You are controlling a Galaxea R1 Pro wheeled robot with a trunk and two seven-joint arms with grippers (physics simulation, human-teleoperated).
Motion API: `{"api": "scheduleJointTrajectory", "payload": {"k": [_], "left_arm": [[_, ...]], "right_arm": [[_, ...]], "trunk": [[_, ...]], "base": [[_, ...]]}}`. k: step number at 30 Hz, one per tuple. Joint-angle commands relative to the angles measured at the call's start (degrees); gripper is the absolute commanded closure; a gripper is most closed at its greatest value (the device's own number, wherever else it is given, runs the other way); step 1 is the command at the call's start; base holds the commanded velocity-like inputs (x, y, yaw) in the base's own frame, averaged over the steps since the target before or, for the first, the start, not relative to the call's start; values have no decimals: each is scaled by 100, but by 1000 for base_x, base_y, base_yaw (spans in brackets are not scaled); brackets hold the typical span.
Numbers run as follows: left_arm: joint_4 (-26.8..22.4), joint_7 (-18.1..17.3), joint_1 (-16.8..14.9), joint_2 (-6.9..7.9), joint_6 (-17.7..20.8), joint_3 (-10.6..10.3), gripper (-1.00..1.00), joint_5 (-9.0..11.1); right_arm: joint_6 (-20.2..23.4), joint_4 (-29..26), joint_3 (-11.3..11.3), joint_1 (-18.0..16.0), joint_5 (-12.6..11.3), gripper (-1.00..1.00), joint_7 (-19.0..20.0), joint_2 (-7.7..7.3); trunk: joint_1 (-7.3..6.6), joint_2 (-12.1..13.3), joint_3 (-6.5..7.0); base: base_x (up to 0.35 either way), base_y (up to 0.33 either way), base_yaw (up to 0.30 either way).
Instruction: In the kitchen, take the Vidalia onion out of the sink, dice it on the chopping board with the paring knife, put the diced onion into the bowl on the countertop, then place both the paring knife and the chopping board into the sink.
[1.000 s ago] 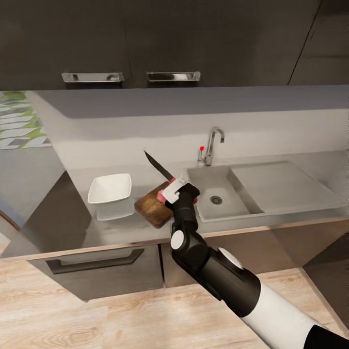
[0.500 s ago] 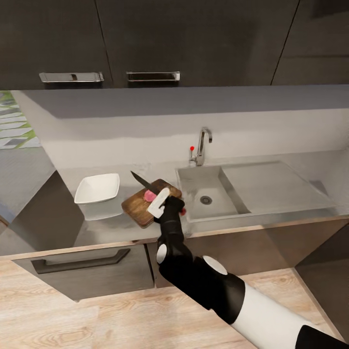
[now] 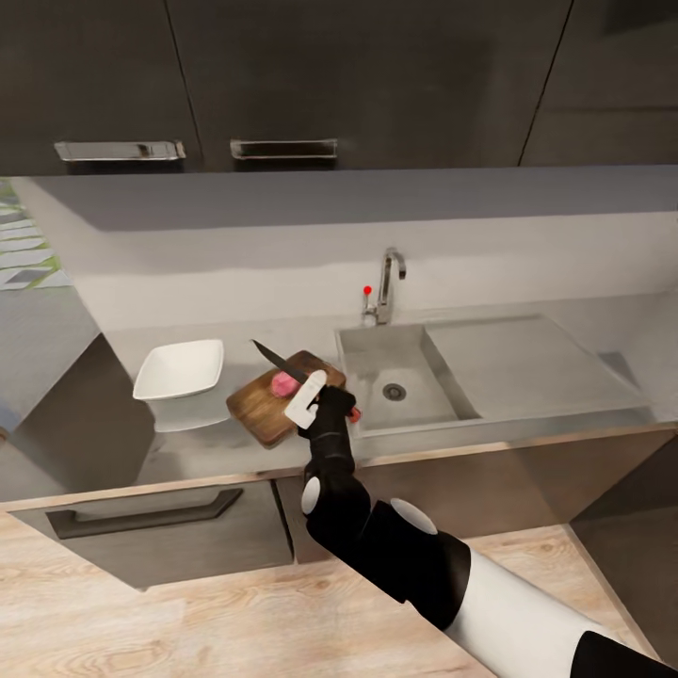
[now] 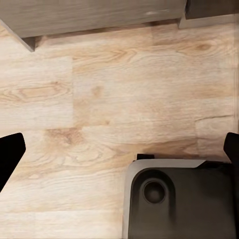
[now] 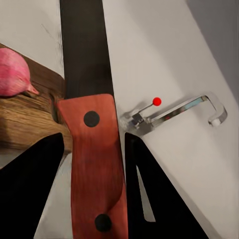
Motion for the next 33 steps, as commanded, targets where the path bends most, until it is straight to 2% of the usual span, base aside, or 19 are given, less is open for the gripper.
{"api": "scheduleJointTrajectory", "payload": {"k": [1,10,13,14,16,20,24,27,33], "left_arm": [[-12,26,5,4,-7,-50,-100,51],[-7,26,5,3,-7,-50,-100,53],[-8,26,6,4,-7,-50,-100,51],[-7,26,4,5,-7,-50,-100,52],[-8,26,4,4,-7,-50,-100,51],[6,59,-2,13,-7,-33,-100,57],[44,60,-2,12,-7,-33,-100,57],[95,61,-2,12,-7,-31,-100,57],[116,61,-2,12,5,-25,-100,57]], "right_arm": [[33,3,15,-9,-7,100,-29,4],[33,219,60,-9,-7,100,-29,50],[33,321,183,-10,-7,100,-29,64],[33,450,273,-9,-7,100,-29,102],[33,613,304,-9,-7,100,-29,146],[155,555,434,113,98,100,-152,275],[282,571,543,55,224,100,-146,386],[297,577,638,49,310,100,-138,386],[298,521,657,47,499,100,-135,386]], "trunk": [[5,-10,-9],[5,-10,-9],[5,-10,-9],[5,-10,-9],[5,-10,-9],[5,-10,-9],[5,-10,-9],[5,-10,-9],[5,-10,-9]], "base": [[152,-244,0],[71,-99,0],[5,-6,0],[1,-1,0],[0,0,0],[0,0,0],[0,0,0],[0,0,0],[54,-63,0]]}}
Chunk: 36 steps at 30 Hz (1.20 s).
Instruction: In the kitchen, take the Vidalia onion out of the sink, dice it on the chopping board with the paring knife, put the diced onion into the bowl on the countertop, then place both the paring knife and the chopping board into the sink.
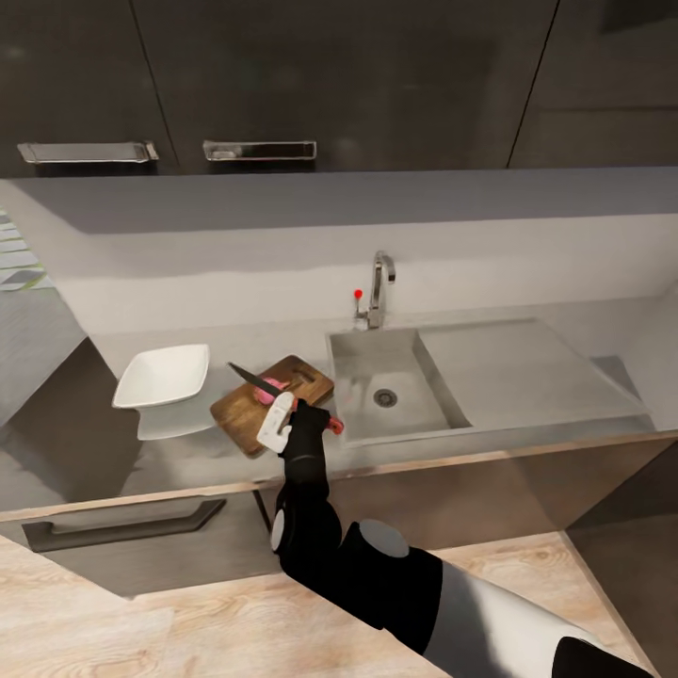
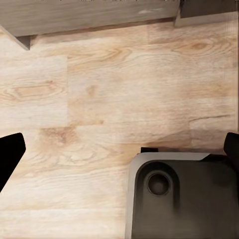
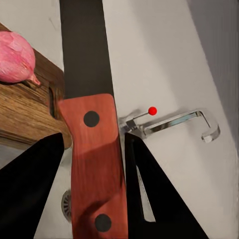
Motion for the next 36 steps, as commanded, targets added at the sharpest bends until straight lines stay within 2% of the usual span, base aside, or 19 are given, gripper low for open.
{"api": "scheduleJointTrajectory", "payload": {"k": [1,13,14,22,28,31,36], "left_arm": [[-14,24,4,4,-5,-50,-100,52],[-13,24,4,12,8,-50,-100,52],[-13,24,4,13,8,-50,-100,52],[-13,24,4,13,8,-50,-100,52],[-13,24,4,13,8,-50,-100,52],[-13,23,4,13,3,-55,-100,52],[-11,17,4,13,0,-57,-100,52]], "right_arm": [[32,-2,17,-9,14,100,-34,1],[37,83,47,-9,369,100,-18,1],[37,136,62,-9,672,100,-17,1],[37,452,360,-9,665,100,-11,1],[36,590,401,-9,658,100,24,1],[36,667,410,-9,658,100,313,1],[34,682,413,-9,663,100,502,1]], "trunk": [[5,-10,-9],[5,-10,-9],[5,-10,-9],[5,-10,-9],[5,-10,-9],[5,-10,-9],[5,-10,-9]], "base": [[150,-159,0],[142,-128,0],[109,-6,0],[215,16,0],[269,59,0],[81,41,0],[14,212,0]]}}
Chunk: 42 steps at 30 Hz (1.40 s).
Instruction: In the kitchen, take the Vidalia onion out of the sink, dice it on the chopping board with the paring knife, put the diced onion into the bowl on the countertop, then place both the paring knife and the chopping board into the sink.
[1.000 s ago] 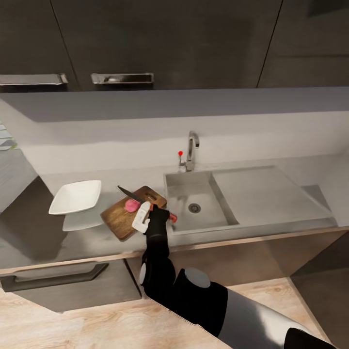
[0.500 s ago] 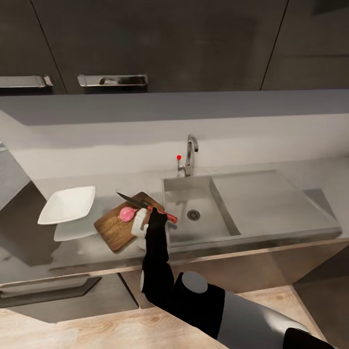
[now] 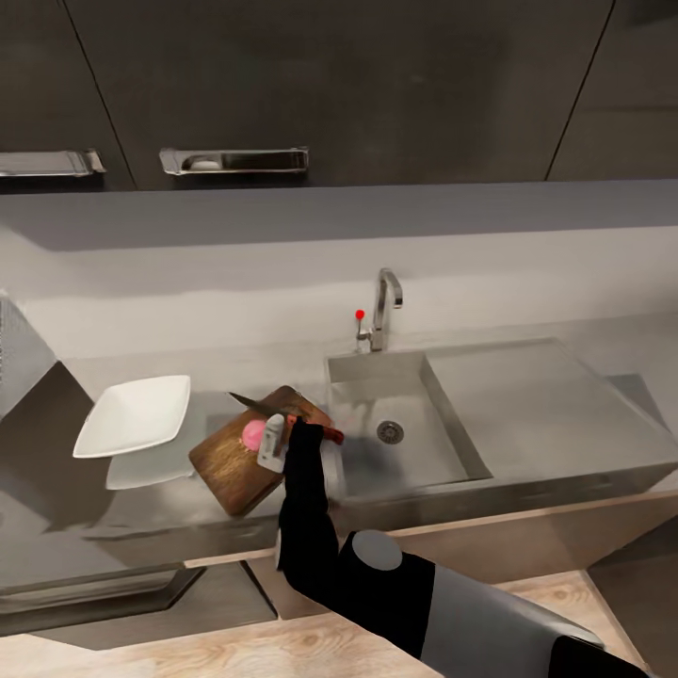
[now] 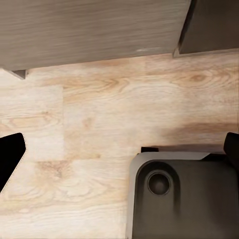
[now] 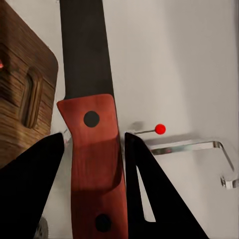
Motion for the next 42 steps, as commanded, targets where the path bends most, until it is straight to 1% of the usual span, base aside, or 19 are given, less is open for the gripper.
{"api": "scheduleJointTrajectory", "payload": {"k": [1,8,14,18,25,31,42], "left_arm": [[-6,22,4,4,-4,-51,-100,52],[43,21,4,-3,-12,-51,-100,52],[46,21,4,-4,-13,-51,-100,52],[47,21,4,-5,-13,-51,-100,52],[47,21,4,-10,-13,-59,-100,51],[47,21,4,-9,-13,-60,-100,49],[47,21,4,-5,-13,-60,-100,46]], "right_arm": [[37,4,20,-11,-18,100,-28,3],[39,5,20,-11,-17,100,-17,3],[39,9,12,-11,-24,100,-16,3],[39,18,11,-11,-32,100,-16,3],[37,258,11,-11,-35,100,-9,3],[39,283,17,-11,-37,100,-7,3],[39,294,44,-11,-37,100,20,3]], "trunk": [[4,-11,-10],[4,-11,-10],[4,-11,-10],[4,-11,-10],[4,-11,-10],[4,-11,-10],[4,-11,-10]], "base": [[2,264,0],[1,249,0],[0,55,0],[0,3,0],[-7,-50,0],[-76,-221,0],[-5,-13,0]]}}
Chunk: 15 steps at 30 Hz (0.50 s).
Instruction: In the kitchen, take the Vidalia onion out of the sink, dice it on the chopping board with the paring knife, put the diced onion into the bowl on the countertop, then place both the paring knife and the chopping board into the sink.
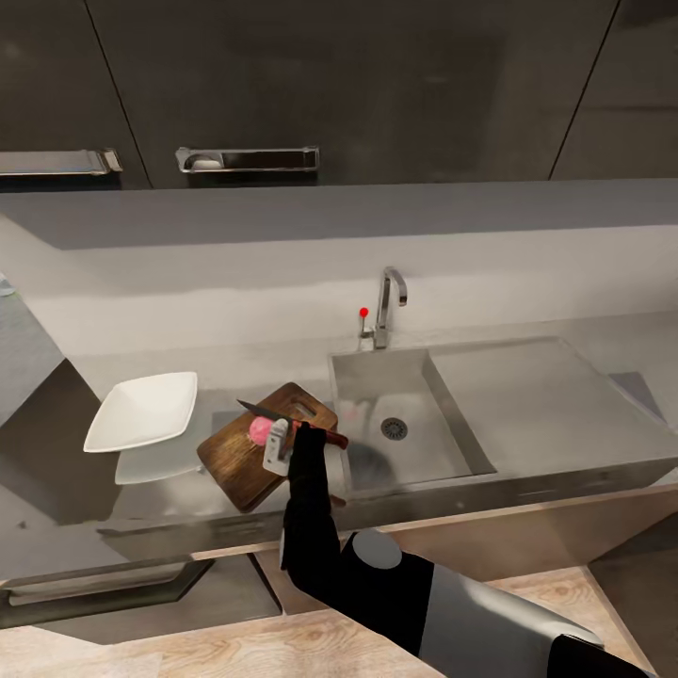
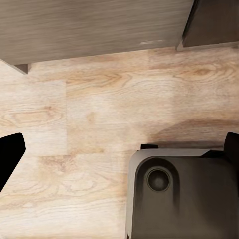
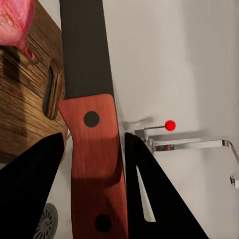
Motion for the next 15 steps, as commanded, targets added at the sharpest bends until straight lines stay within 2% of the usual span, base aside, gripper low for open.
{"api": "scheduleJointTrajectory", "payload": {"k": [1,15], "left_arm": [[-14,24,4,4,-6,-51,-100,54],[-10,24,4,4,-6,-51,-100,54]], "right_arm": [[35,5,21,-10,-25,100,-32,1],[0,433,23,-10,-22,100,184,1]], "trunk": [[3,-10,-9],[3,-10,-9]], "base": [[0,0,0],[0,0,0]]}}
